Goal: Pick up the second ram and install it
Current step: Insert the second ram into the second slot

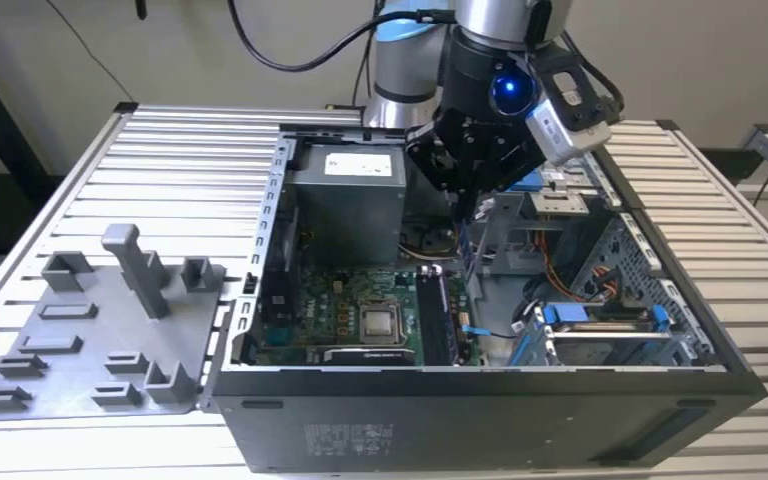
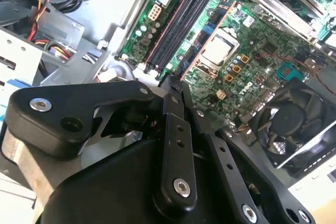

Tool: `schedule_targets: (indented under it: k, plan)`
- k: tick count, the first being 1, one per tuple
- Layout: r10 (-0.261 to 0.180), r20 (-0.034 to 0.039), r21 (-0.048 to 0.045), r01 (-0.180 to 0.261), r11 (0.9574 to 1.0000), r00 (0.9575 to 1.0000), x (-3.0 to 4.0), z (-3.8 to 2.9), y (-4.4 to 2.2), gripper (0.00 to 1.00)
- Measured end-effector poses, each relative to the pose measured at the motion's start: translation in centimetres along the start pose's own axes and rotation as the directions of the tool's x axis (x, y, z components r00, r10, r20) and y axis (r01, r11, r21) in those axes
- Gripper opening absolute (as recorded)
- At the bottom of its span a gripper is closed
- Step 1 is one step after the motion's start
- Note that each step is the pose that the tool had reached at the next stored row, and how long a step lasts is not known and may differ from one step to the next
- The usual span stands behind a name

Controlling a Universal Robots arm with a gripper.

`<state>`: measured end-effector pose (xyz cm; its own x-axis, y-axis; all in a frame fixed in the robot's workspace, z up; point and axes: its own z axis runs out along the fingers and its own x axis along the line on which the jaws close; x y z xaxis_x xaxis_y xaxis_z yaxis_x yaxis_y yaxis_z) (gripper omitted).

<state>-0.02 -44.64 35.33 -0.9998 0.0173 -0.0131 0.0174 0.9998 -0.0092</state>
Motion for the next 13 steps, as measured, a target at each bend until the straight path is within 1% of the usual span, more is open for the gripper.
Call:
schedule_targets:
  k: [4,9,13]
  plan:
    - [0.0,0.0001,0.0008,0.0,1.0,1.0,0.0,0.23,0.0,0.13]
    - [0.0,0.0,0.0016,0.0,1.0,1.0,0.01,0.67,0.0,0.13]
    - [0.0,0.0001,0.0048,0.0,1.0,1.0,0.01,0.96,0.01,0.13]
